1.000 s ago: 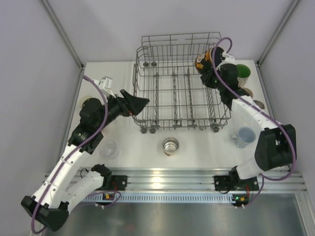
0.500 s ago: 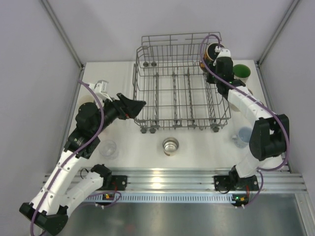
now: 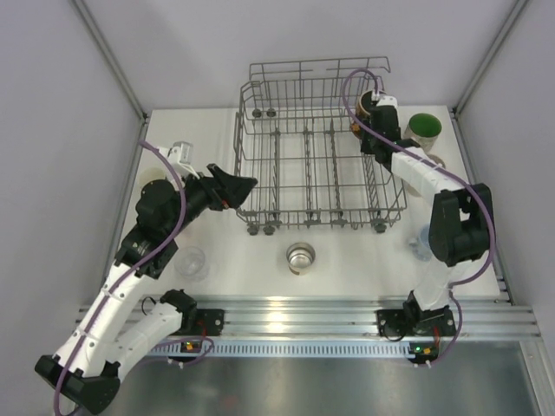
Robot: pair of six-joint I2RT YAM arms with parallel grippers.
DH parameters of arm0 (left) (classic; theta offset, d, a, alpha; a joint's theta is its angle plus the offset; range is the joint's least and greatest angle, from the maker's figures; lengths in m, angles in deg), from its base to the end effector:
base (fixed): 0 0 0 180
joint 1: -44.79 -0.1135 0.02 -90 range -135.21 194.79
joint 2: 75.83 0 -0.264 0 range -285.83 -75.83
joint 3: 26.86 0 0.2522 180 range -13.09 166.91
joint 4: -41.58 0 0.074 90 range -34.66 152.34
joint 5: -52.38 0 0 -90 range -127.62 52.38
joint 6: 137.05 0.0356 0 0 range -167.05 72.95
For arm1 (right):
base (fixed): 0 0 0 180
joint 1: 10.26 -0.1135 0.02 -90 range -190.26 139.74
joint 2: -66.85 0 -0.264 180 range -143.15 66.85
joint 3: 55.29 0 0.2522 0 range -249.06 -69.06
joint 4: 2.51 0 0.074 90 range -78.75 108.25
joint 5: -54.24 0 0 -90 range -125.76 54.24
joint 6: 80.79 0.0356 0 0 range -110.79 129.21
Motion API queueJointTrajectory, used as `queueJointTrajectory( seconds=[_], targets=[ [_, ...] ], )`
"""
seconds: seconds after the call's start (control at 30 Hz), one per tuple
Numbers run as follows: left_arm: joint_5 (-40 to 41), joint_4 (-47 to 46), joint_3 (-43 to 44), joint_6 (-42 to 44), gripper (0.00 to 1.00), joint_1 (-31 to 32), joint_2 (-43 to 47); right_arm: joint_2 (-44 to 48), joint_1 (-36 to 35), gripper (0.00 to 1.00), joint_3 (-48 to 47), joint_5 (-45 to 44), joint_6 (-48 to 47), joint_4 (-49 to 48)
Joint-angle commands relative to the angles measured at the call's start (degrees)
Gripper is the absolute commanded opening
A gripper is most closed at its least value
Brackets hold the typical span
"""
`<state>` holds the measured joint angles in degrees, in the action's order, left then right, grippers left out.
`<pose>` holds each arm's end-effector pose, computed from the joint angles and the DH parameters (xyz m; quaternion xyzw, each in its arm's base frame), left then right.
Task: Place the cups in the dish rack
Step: Place the cup upside down on the dish rack
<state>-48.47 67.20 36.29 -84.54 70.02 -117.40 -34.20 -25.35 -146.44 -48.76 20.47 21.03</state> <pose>0.1470 -0.0767 0.3738 -0.0137 0.7310 -0.4123 0.5435 0.3977 0.0989 0.2694 0.0244 0.8763 0.0102 0.4811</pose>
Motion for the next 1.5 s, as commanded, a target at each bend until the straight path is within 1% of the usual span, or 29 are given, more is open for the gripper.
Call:
queueJointTrajectory(
  seconds=[0.0, 0.23, 0.37, 0.43, 0.57, 0.73, 0.97, 1.03, 1.07, 1.17, 1.23, 1.33, 1.47],
  targets=[
    [0.13, -0.7, 0.27, 0.93, 0.98, 0.25, -0.62, 0.51, -1.25, 0.0, -6.37, -6.86, 4.54, -8.46],
    [0.48, -0.26, 0.54, 1.37, 0.98, 0.25, -0.54, -1.95, -2.22, 0.0, -8.83, -13.28, 7.71, -5.39],
    [1.01, -0.26, 0.54, 1.11, 0.98, 0.17, -0.89, -2.04, -2.31, 0.0, -9.1, -14.16, 9.65, -4.68],
    [0.75, -0.26, 0.8, 1.11, 0.98, 0.25, -1.07, -2.39, -3.1, 0.0, -10.06, -15.65, 8.69, -4.25],
    [0.48, 0.01, 0.98, 1.11, 0.98, 0.25, -1.15, -2.31, -3.54, 0.0, -9.98, -15.75, 5.88, -4.07],
    [0.83, 0.18, 0.45, 0.67, 0.98, 0.17, 0.16, -0.72, -3.45, 0.0, -4.8, -15.57, 1.57, -7.49],
    [0.57, 0.36, 0.54, 0.06, 0.98, 0.17, 0.69, -0.2, -3.19, 0.0, -2.16, -14.78, -1.51, -7.49],
    [0.39, 0.36, 0.54, -0.3, 0.97, 0.17, 0.86, 0.16, -3.01, 0.04, -1.1, -14.95, -1.16, -7.76],
    [0.31, 0.45, 0.62, -0.47, 0.97, 0.17, 0.95, 0.42, -2.75, 0.11, -0.75, -14.78, -0.99, -7.85],
    [0.13, 0.45, 0.54, -0.74, 0.97, 0.17, 1.57, 1.29, -2.31, 0.21, 0.56, -13.81, -0.98, -8.37],
    [0.22, 0.54, 0.45, -1.0, 0.97, 0.17, 1.74, 1.82, -2.05, 0.23, 1.53, -13.03, -0.9, -9.08],
    [0.22, 0.54, 0.45, -1.35, 0.97, 0.25, 2.01, 2.62, -1.52, 0.24, 2.5, -12.14, -0.81, -9.25],
    [-0.13, 0.54, 0.45, -2.14, 0.97, 0.25, 2.01, 2.97, -0.99, 0.29, 3.11, -11.44, -0.98, -9.25]
  ],
)
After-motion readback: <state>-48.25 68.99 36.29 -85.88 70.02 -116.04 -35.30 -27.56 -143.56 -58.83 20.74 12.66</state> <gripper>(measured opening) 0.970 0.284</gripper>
